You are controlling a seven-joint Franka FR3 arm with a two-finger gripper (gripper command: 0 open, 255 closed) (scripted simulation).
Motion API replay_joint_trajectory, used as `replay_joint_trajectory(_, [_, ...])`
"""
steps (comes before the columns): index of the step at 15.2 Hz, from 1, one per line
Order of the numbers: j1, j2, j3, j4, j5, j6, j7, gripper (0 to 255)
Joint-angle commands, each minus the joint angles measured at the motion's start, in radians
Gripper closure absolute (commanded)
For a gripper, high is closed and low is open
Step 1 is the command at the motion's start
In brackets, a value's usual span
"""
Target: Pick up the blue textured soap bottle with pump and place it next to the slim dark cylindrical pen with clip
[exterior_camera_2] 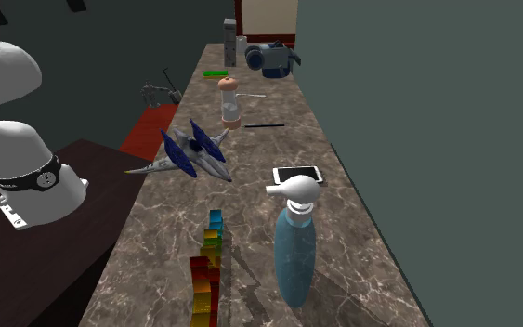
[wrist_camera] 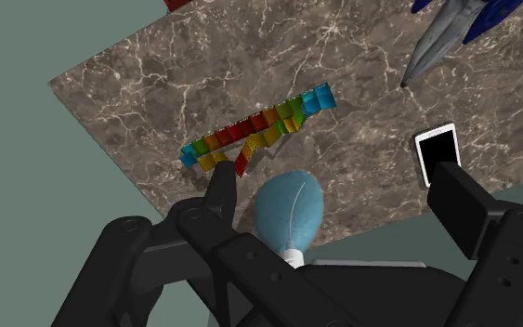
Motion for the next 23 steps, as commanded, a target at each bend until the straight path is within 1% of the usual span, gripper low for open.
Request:
replay_joint_trajectory(1, [0.0, 0.0, 0.0, 0.0, 0.0, 0.0, 0.0, 0])
replay_joint_trajectory(7, [0.01, 0.242, -0.018, 0.086, 0.011, 0.123, -0.042, 0])
replay_joint_trajectory(12, [0.02, 0.449, -0.03, 0.194, 0.026, 0.194, -0.078, 0])
replay_joint_trajectory(18, [0.028, 0.698, -0.038, 0.367, 0.051, 0.236, -0.12, 0])
replay_joint_trajectory(23, [0.03, 0.91, -0.037, 0.55, 0.072, 0.236, -0.15, 0])
